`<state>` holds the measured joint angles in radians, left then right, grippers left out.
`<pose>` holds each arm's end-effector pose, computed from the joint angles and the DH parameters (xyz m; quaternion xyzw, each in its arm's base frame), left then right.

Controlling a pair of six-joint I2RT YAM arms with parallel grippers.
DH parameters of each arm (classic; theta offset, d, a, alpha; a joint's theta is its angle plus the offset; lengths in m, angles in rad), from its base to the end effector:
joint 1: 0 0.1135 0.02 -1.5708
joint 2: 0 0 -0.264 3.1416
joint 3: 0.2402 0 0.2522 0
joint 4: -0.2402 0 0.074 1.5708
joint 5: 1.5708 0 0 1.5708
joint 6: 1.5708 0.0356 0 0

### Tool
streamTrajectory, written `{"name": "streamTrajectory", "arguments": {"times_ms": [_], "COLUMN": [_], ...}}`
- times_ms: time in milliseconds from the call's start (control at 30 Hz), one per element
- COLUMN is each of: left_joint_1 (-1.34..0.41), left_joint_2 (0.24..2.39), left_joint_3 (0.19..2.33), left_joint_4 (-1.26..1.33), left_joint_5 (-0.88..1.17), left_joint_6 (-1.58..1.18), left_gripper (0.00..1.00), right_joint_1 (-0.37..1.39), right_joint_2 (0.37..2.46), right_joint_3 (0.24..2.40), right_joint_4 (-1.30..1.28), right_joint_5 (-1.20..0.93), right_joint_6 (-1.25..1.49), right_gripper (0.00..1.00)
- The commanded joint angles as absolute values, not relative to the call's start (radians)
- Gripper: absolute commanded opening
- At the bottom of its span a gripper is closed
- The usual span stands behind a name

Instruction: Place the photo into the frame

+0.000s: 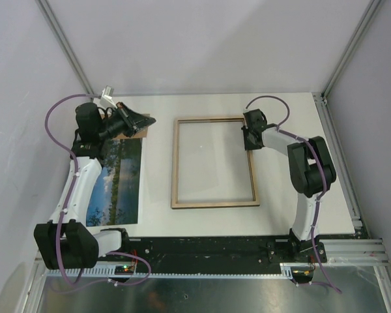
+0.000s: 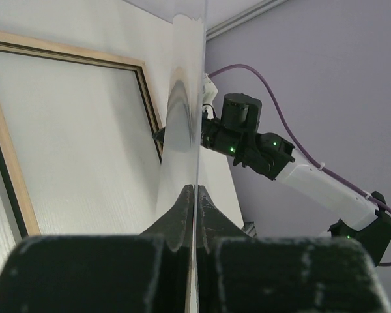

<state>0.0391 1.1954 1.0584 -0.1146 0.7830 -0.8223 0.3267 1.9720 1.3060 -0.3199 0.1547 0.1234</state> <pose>0.2709 -0.0145 0.3604 -0.0925 0.7614 -0.4949 0.4085 0.3930 0.1274 0.1613 -0.0747 0.9520 -0.0080 0.2967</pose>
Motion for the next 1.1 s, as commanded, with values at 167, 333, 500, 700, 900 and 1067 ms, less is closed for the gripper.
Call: {"name": "streamTrajectory", "arguments": {"times_ms": [167, 333, 500, 700, 900, 1067], "left_joint_1": [0.024, 0.019, 0.018, 0.013, 0.009, -0.04], "left_joint_2": [1.219, 1.224, 1.216, 1.21, 1.204, 1.216], "left_joint_3": [1.034, 1.019, 1.018, 1.013, 0.984, 0.969], "left_joint_4": [-0.07, -0.069, -0.064, -0.044, -0.01, 0.064], "left_joint_5": [0.804, 0.803, 0.799, 0.809, 0.811, 0.804], "left_joint_6": [-0.819, -0.823, -0.851, -0.881, -0.931, -1.005], "left_gripper": [0.0, 0.0, 0.0, 0.0, 0.0, 0.0], "right_joint_1": [0.347, 0.347, 0.342, 0.332, 0.275, 0.173], "right_joint_2": [2.076, 2.045, 1.988, 1.923, 1.792, 1.655], "right_joint_3": [1.35, 1.347, 1.347, 1.333, 1.291, 1.203], "right_joint_4": [-0.444, -0.481, -0.523, -0.556, -0.511, -0.42], "right_joint_5": [0.174, 0.143, 0.119, 0.095, -0.011, -0.117], "right_joint_6": [0.062, 0.118, 0.189, 0.219, 0.265, 0.368], "right_gripper": [0.14, 0.2, 0.27, 0.41, 0.59, 0.63]}}
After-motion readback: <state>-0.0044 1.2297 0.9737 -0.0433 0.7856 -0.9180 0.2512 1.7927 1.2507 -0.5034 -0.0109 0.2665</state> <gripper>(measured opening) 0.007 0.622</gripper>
